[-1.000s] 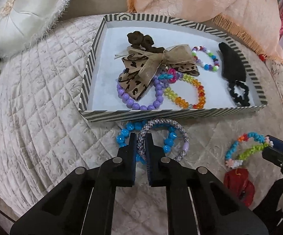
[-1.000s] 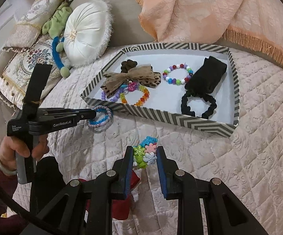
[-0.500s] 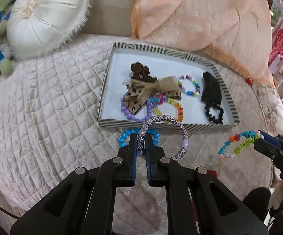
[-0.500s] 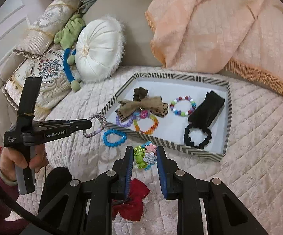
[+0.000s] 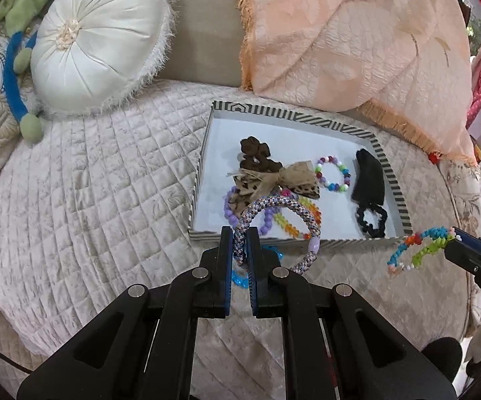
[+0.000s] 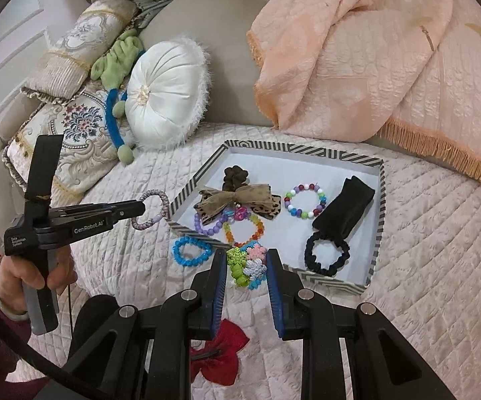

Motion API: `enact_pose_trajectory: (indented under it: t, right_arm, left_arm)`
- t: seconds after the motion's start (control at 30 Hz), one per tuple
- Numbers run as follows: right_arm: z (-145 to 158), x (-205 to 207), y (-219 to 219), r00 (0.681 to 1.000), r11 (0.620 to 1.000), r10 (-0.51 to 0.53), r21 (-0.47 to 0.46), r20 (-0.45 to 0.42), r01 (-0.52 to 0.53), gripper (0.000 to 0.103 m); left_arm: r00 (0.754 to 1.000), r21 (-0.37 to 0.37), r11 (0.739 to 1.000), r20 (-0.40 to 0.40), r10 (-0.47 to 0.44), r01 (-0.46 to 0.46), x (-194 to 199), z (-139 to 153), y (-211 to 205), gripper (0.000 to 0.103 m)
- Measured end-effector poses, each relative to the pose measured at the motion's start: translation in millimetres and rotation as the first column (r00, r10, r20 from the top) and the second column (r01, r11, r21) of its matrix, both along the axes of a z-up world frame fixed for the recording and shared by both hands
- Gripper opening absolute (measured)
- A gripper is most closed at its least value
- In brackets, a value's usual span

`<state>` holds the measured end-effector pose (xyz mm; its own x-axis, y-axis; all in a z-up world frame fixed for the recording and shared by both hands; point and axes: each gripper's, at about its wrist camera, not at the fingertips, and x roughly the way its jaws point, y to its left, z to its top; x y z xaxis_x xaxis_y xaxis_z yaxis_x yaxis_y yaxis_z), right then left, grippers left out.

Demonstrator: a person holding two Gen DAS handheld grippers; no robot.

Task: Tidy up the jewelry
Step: 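Carry both bracelets into the tray and open both tools there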

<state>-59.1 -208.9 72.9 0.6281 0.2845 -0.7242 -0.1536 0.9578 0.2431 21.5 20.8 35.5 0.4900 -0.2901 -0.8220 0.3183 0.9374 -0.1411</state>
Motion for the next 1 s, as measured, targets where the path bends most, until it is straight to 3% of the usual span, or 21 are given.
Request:
enact_pose_trajectory:
  t: [0.57,1.0]
  right_arm:
    - [-19,69,-2,0.999,1.0,-0.014,0.004,-0.04,0.015,0.022]
    - [-72,117,-4,0.992,1.0,-0.005,0.026,-0.128,0.009,0.022]
  left_arm:
    - [1.0,0.049,0.998,0.008,0.03,-0.03,57,-6,-14,0.007]
    - [0.995,0.057,0.995,-0.042,0.089,-0.086,135,-30,-53,0.007]
